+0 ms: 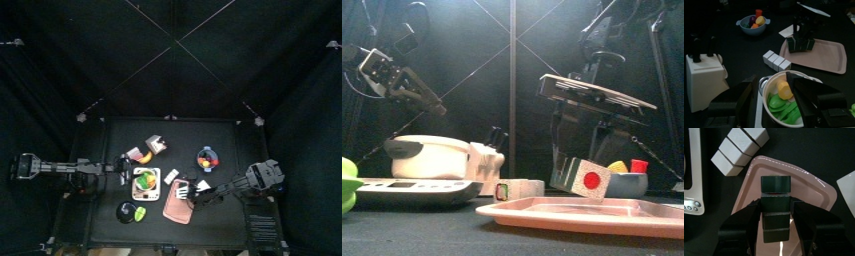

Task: Place green sushi roll on big plate

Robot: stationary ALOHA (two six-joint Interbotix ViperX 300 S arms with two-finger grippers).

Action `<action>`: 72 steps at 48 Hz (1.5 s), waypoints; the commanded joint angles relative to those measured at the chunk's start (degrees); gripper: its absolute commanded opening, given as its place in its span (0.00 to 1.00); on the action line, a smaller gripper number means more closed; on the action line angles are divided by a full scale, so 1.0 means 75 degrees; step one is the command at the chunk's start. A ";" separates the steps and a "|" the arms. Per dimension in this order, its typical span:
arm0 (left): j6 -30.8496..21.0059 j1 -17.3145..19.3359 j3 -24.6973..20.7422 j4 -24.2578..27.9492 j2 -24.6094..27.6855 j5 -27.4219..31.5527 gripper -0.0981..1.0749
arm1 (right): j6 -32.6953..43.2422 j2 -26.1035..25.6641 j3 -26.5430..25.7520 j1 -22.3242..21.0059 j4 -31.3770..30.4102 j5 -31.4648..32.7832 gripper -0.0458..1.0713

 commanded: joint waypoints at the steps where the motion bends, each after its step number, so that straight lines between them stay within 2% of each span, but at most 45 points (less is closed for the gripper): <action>1: 0.0000 -0.0023 -0.0094 -0.0012 -0.0012 -0.0070 0.83 | 0.0023 -0.0059 -0.0258 0.0082 0.0035 0.0094 0.60; 30: 0.0000 -0.0023 -0.0094 -0.0012 -0.0012 -0.0070 0.83 | 0.0035 0.0234 -0.0387 0.0094 0.0082 0.0316 0.63; 63: 0.0012 -0.0023 -0.0082 -0.0012 -0.0012 -0.0070 0.83 | 0.0035 0.0375 -0.0586 0.0094 0.0035 0.0305 0.82; 72: 0.0012 -0.0023 -0.0082 -0.0012 -0.0012 -0.0070 0.83 | 0.0023 0.0375 -0.0609 0.0094 0.0070 0.0316 0.84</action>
